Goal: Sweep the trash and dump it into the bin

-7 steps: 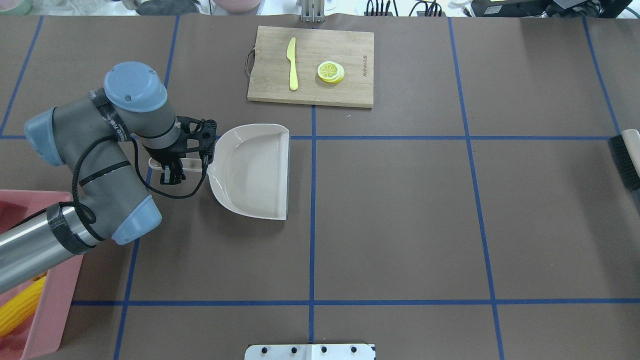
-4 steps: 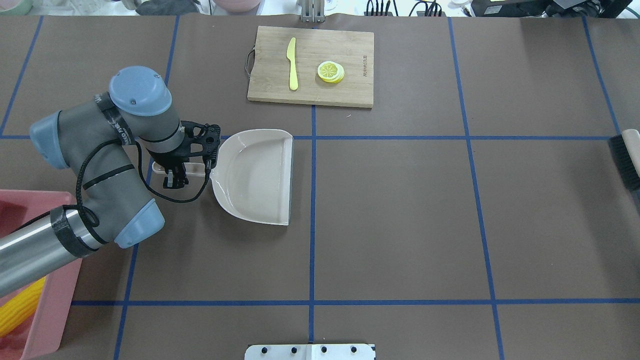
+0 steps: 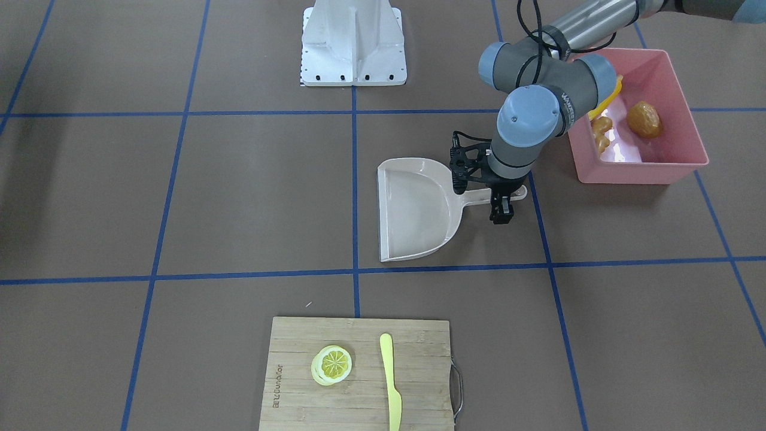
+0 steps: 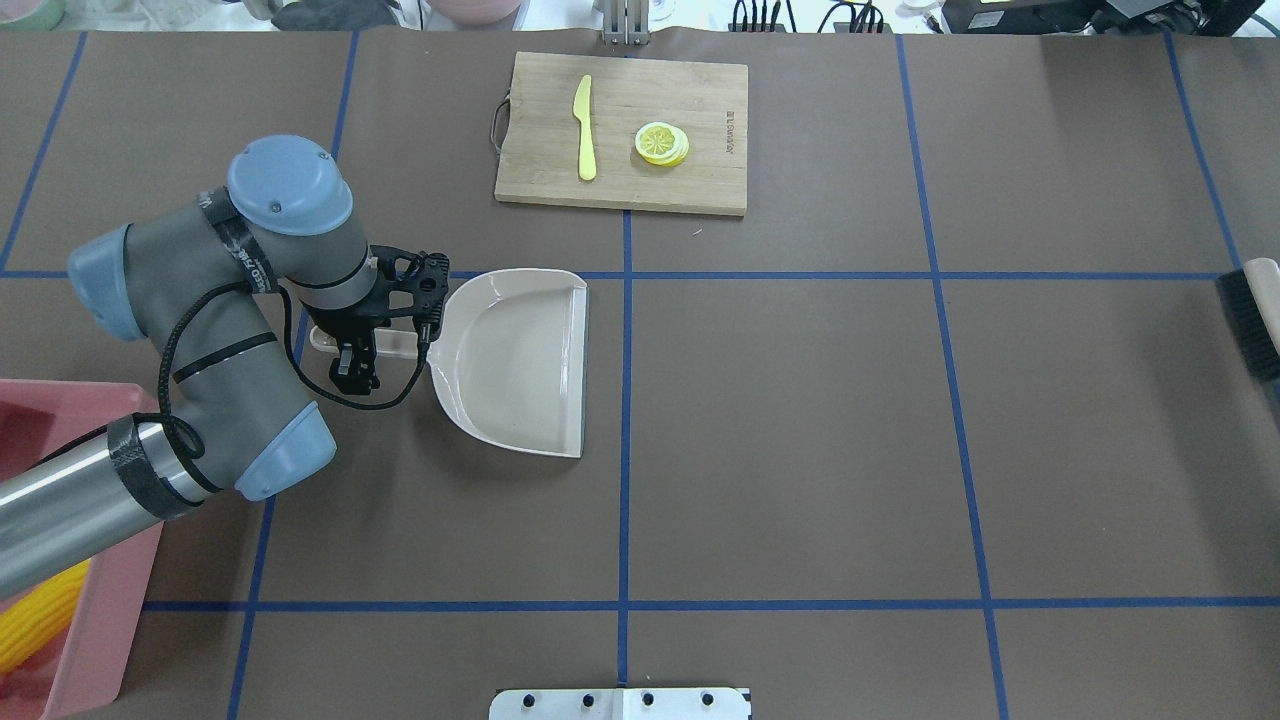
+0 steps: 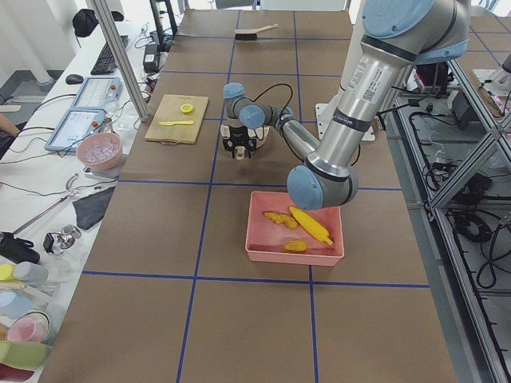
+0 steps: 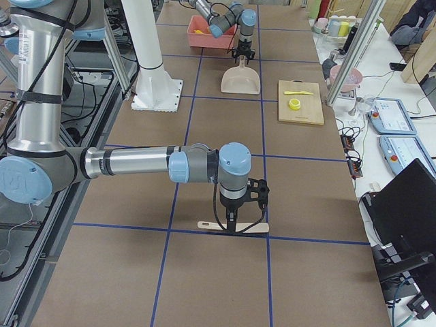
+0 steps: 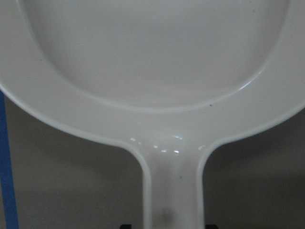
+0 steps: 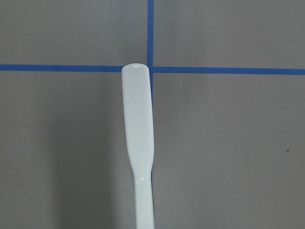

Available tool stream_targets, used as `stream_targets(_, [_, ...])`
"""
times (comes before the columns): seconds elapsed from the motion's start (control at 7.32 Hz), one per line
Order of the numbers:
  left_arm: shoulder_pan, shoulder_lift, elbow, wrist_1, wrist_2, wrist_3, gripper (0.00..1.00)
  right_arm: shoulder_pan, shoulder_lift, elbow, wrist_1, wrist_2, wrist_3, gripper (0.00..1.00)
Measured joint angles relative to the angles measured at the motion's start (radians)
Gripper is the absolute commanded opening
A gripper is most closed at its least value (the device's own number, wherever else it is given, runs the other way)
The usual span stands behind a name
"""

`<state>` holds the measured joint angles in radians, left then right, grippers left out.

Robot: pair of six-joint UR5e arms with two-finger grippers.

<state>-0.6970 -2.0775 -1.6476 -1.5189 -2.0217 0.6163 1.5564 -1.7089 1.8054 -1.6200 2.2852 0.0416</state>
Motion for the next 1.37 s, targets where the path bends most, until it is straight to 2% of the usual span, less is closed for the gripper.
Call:
stream_targets(0.55, [-0.071,0.012,-0.029,-0.001,-0.079,-0.002,0.98,0.000,0.000,0.000,-0.001,-0.001,-0.001,1.00])
stream_targets(0.96, [-0.277,0.043,-0.034,0.004,-0.227,-0.013,0.98,0.000,0.000,0.000,0.000,-0.001,-0.001,1.00])
stream_targets(1.37, [-0.466,0.116,-0.034,0.005,-0.283,-0.142,0.98,0.001,0.000,0.000,-0.001,-0.001,0.000,1.00])
